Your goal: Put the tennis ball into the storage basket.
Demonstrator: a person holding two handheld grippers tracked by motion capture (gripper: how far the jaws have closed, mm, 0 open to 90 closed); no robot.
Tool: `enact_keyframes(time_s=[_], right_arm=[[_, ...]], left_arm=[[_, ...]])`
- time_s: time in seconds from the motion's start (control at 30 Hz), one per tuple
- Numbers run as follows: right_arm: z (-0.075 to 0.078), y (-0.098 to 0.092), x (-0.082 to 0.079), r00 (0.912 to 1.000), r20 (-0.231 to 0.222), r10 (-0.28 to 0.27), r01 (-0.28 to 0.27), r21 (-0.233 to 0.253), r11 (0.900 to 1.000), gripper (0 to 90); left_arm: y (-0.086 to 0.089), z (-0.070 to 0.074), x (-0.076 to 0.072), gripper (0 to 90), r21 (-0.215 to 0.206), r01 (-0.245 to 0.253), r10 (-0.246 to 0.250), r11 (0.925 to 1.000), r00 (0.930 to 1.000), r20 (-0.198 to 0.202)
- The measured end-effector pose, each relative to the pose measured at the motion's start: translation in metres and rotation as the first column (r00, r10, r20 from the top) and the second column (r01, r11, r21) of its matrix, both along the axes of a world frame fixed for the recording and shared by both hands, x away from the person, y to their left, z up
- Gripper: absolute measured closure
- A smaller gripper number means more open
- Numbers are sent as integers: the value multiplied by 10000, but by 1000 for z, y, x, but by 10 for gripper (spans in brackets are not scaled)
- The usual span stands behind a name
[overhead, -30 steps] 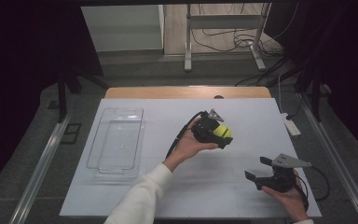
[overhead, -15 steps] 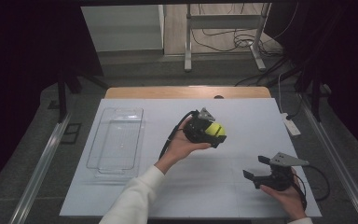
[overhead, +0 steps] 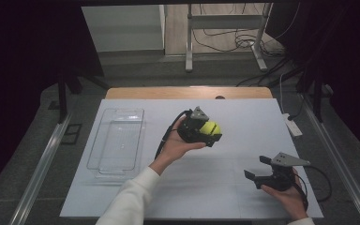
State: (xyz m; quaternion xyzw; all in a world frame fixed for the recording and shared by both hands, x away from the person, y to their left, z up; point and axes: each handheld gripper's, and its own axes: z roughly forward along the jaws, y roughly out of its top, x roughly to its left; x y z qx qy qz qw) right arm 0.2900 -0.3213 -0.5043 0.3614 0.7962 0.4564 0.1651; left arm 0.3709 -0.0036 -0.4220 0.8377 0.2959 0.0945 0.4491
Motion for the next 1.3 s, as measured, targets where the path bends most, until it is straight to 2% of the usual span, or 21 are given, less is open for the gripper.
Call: enact_keyframes(time_s=[0.23, 0.57, 0.67, 1.3], right_arm=[[0, 0, 0, 10000, -26, -21, 21, -24, 10000, 104], [0, 0, 0, 10000, -10, -41, 41, -47, 10000, 105], [0, 0, 0, 10000, -24, -37, 37, -60, 10000, 105], [0, 1, 0, 10000, -32, -63, 62, -120, 9999, 106]], left_arm=[[7, -1, -1, 260, -59, -158, 159, 9999, 9999, 35], [17, 1, -4, 260, -75, -371, 373, 9993, 9990, 264], [20, 0, -5, 260, 38, -442, 440, 9990, 9982, 406], [41, 1, -10, 260, -148, -706, 713, 9974, 9958, 572]])
